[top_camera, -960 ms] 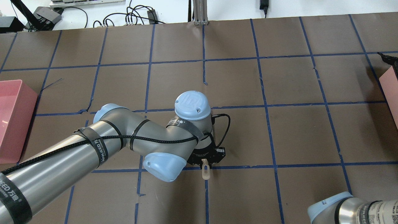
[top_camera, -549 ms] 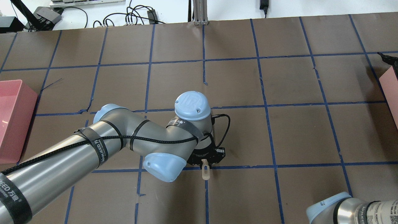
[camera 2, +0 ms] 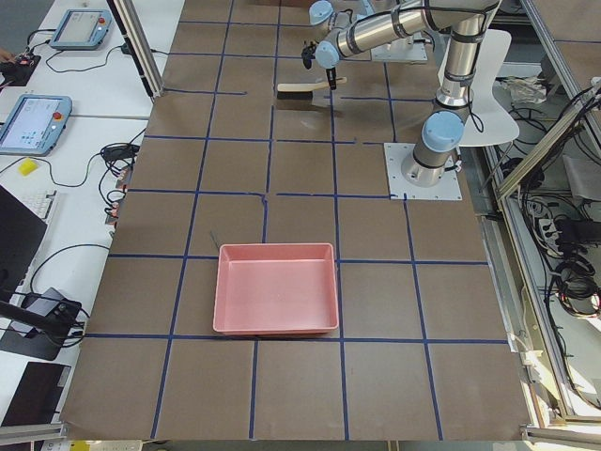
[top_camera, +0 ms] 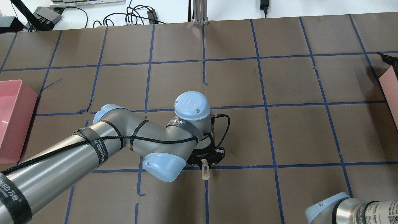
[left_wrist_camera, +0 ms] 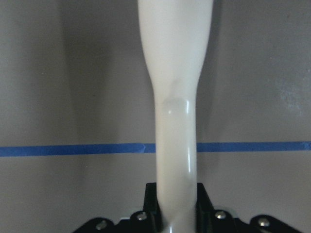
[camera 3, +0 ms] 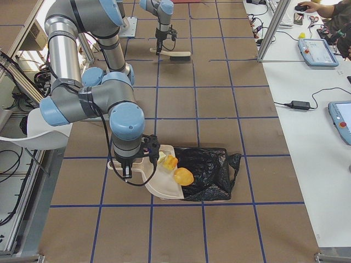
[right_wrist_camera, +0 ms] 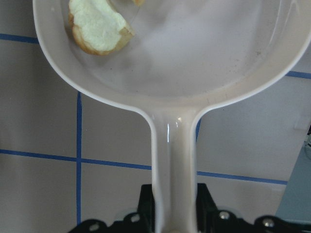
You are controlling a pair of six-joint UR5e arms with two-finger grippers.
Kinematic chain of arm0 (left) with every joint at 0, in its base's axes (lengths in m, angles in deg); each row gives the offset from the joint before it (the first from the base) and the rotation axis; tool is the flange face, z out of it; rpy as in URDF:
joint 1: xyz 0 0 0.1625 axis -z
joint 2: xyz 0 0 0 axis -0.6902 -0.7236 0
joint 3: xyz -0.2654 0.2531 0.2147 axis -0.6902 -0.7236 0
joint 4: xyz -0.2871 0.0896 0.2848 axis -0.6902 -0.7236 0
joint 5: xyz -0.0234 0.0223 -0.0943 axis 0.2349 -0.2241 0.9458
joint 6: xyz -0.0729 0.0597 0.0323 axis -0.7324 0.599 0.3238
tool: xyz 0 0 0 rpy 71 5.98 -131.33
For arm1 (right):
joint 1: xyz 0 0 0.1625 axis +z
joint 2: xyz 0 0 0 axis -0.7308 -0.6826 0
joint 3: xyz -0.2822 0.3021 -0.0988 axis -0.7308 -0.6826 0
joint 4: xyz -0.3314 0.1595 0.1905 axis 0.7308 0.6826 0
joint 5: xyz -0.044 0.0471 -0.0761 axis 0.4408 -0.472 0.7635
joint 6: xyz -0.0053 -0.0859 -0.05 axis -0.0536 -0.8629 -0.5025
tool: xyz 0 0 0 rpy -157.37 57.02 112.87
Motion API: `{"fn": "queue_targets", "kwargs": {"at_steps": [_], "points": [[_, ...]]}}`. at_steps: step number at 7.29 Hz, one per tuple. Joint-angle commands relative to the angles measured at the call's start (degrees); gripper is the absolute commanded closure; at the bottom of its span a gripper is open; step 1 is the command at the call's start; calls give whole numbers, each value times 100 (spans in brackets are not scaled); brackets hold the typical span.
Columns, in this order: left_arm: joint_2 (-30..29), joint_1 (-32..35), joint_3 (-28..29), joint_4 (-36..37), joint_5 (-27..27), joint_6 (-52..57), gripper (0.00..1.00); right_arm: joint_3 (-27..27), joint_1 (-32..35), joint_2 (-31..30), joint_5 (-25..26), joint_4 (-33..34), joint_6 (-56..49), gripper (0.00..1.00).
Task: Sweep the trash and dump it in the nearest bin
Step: 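Tip the dustpan over the trash bin with the right gripper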
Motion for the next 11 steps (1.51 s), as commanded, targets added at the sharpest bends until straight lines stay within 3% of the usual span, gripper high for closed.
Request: {"fn": "queue_targets", "kwargs": {"at_steps": [1, 4, 5, 6, 7, 10, 11], "points": [[0, 0, -51, -3, -1, -2, 63, -58, 51, 1, 159, -14, 16, 90], [0, 0, -60, 6, -10, 6, 58, -84, 173, 1, 580, 3, 59, 90], [0, 0, -52, 6, -10, 6, 45, -188, 261, 1, 669, 12, 103, 90], [0, 0, -43, 24, -10, 6, 15, -320, 306, 10, 678, 65, 43, 90], [0, 0, 9, 33, -10, 6, 0, -426, 385, 28, 704, 126, 16, 90], [114, -306, 386, -89, -80, 909, 0, -480, 499, 97, 705, 844, -448, 90], [192, -708, 649, -578, -63, 1216, 0, -479, 552, 176, 713, 1187, -711, 90]]}}
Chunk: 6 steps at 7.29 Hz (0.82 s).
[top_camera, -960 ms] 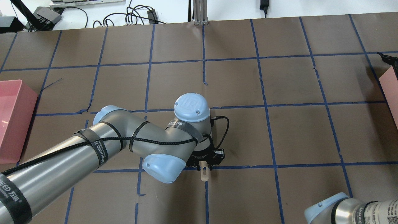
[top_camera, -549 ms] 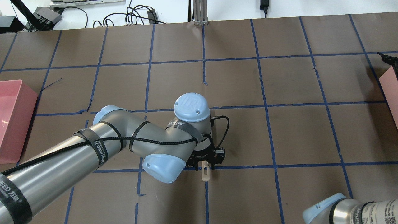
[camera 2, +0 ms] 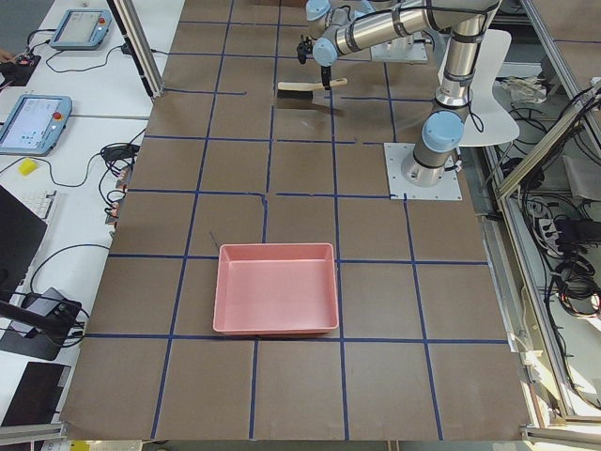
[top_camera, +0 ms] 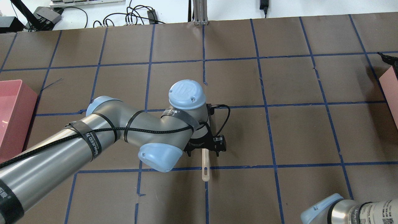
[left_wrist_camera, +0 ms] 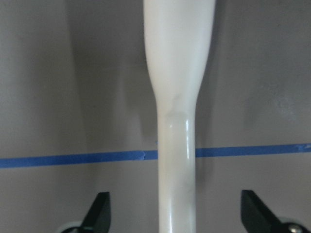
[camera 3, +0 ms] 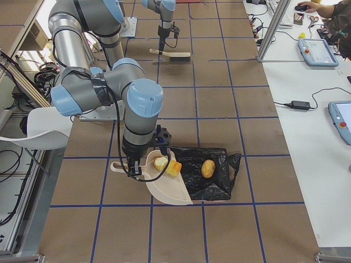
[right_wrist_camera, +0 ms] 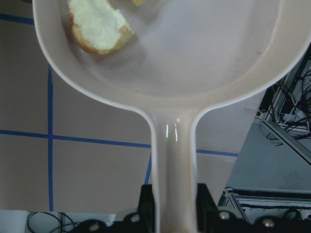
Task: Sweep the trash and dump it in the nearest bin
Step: 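Tip the dustpan over the trash bin with the right gripper, then lower the brush and open the left gripper while the right holds the dustpan tipped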
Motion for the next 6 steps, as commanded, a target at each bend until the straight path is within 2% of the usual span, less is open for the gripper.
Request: {"fn": "queue_targets", "kwargs": {"at_steps": [1, 4, 6], "points": [[127, -807, 733, -1132, 19, 1086, 0, -4, 178, 128, 49, 819, -616, 90], [23, -1591, 2289, -2751, -7, 1822, 0, -4, 347, 181, 224, 964, -1039, 90], [136, -1848, 2976, -3368, -7, 2014, 0, 5, 434, 199, 286, 1252, -1502, 90]]}}
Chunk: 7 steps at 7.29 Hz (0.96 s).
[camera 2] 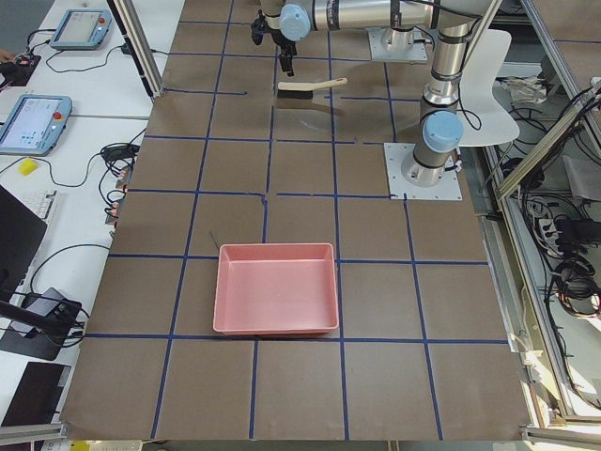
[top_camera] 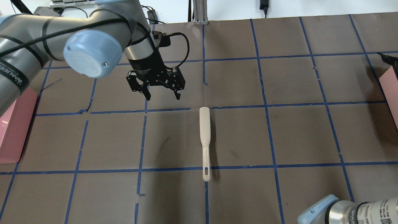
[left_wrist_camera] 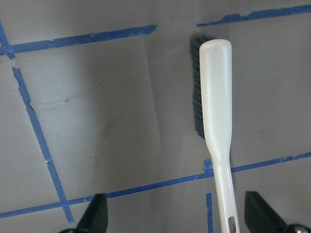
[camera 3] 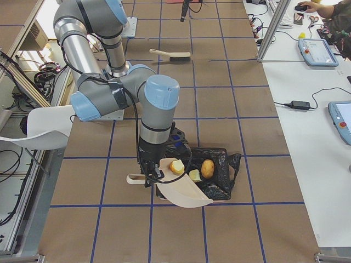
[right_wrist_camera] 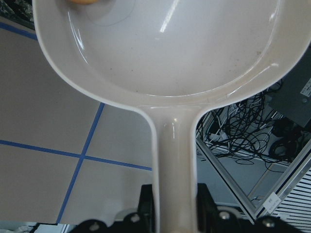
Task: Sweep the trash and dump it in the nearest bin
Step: 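Lower the brush and open the left gripper while the right holds the dustpan tipped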
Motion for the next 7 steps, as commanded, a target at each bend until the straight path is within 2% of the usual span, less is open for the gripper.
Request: {"fn": "queue_targets", "kwargs": {"at_steps": [1, 3, 5, 7], "points": [[153, -333, 739, -727, -11, 361, 0, -10, 176, 13, 159, 769, -982, 90], [434, -448, 716, -678, -255, 487, 0, 8, 282, 30, 178, 1081, -1496, 90], [488, -562, 428, -187, -424, 399, 0, 16, 379, 30, 169, 1449, -1813, 89], [654, -624, 311, 77, -1046, 504, 0, 16, 467, 30, 161, 1750, -2173, 88]]}}
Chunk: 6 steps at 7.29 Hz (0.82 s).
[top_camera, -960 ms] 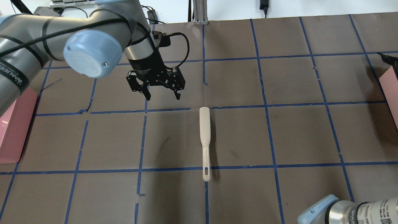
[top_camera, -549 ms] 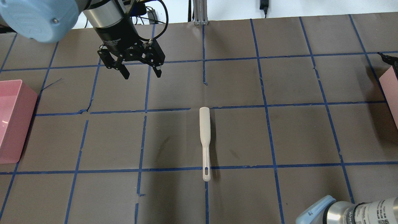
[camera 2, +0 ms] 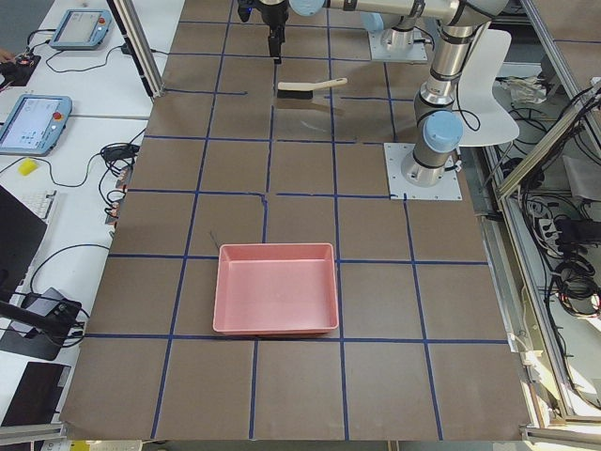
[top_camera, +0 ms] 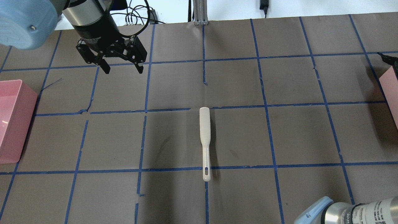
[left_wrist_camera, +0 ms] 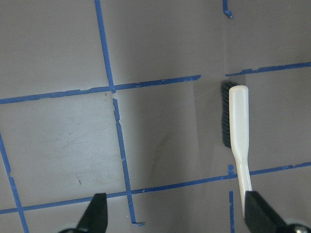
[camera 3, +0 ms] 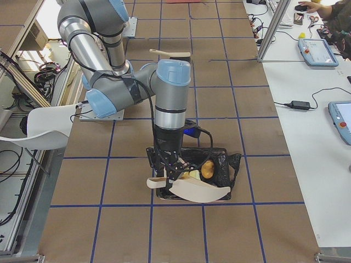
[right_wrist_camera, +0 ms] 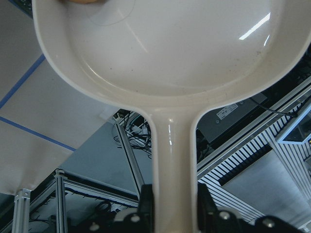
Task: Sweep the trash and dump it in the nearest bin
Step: 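Lower the brush and open the left gripper while the right holds the dustpan tipped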
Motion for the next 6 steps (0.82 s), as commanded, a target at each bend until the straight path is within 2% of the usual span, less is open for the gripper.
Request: {"fn": "queue_targets", "kwargs": {"at_steps": [1, 4, 6], "points": [[126, -28, -110, 211, -279, 40, 0, 2, 46, 0, -12, 149, -381, 88], [345, -37, -206, 141, -173, 31, 0, -7, 143, -35, 23, 763, -646, 88], [363, -46, -199, 149, -138, 40, 0, -7, 169, -79, 23, 764, -690, 88]]}}
